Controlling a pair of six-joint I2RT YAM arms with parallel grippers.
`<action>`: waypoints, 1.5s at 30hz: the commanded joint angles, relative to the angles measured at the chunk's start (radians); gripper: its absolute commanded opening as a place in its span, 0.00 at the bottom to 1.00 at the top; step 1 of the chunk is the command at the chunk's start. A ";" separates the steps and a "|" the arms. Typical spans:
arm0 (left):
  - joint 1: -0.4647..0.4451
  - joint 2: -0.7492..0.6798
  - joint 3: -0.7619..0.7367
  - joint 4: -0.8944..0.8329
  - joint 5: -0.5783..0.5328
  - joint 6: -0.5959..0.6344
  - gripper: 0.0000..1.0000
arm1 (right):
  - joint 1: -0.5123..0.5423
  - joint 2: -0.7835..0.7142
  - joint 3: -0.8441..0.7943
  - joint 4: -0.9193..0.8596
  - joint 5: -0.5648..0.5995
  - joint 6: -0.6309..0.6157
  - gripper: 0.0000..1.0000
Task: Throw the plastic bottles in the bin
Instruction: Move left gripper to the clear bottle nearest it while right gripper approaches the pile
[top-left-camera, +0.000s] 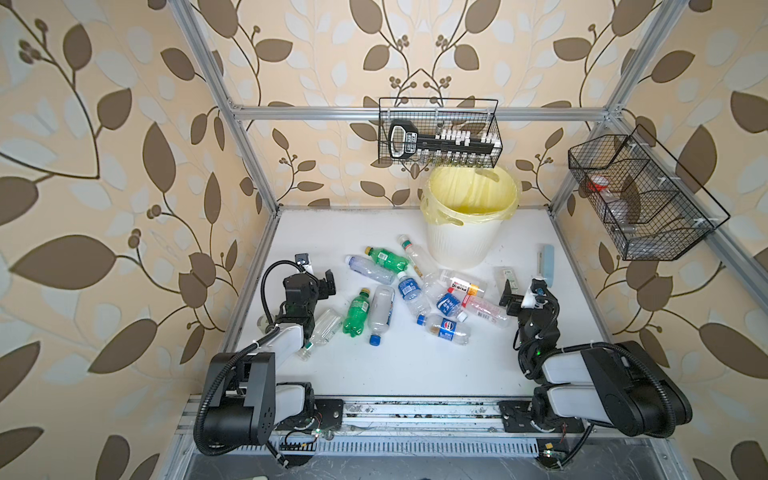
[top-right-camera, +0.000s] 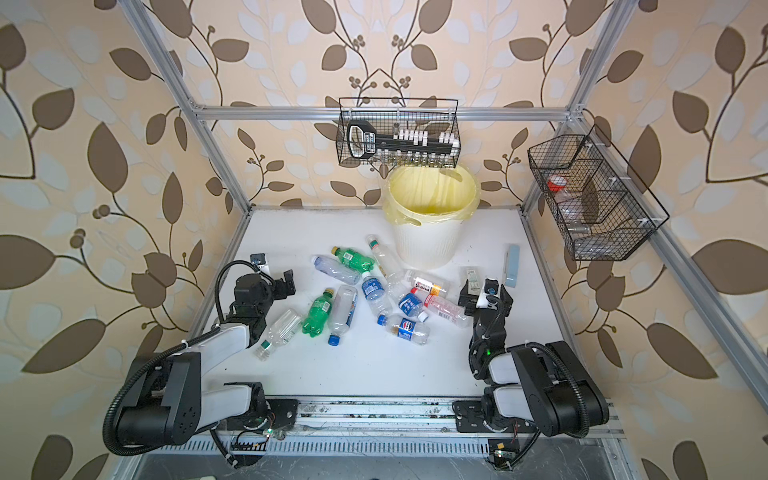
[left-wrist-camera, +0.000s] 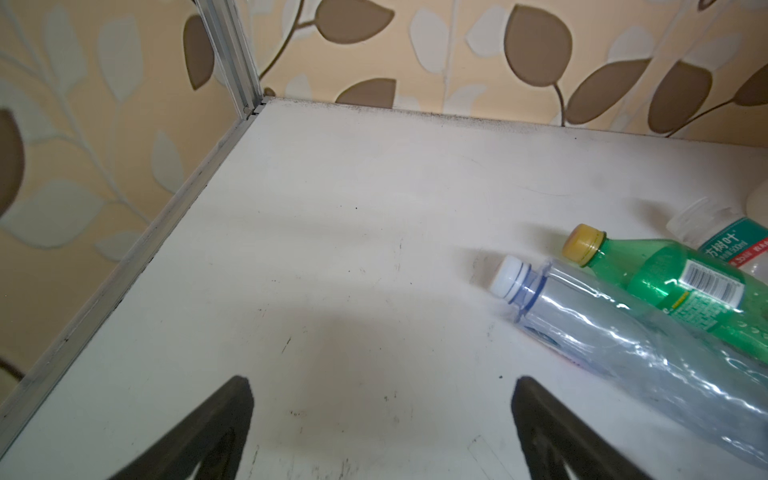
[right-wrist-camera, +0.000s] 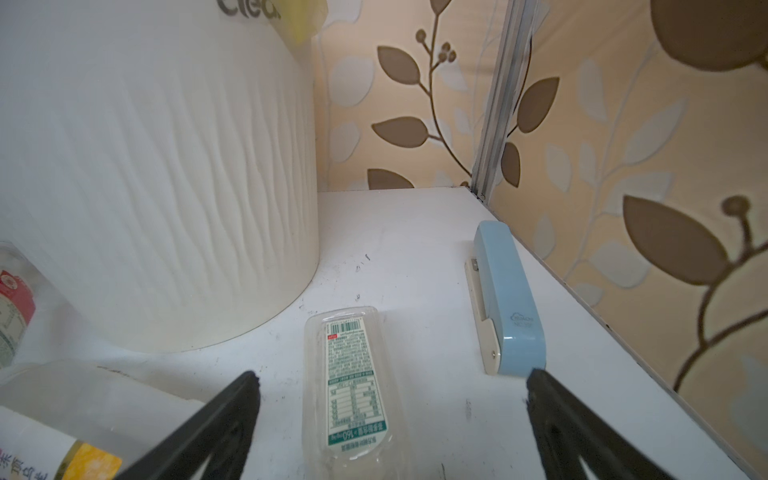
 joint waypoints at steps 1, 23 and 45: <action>-0.007 -0.014 0.091 -0.122 0.038 0.029 0.99 | 0.006 -0.014 -0.023 0.076 -0.007 -0.032 1.00; -0.007 -0.198 0.571 -1.050 0.348 0.229 0.99 | 0.251 -0.517 0.407 -1.368 0.135 0.328 1.00; -0.024 -0.121 0.461 -1.419 0.374 0.578 0.99 | 0.391 -0.433 0.577 -1.613 0.089 0.372 1.00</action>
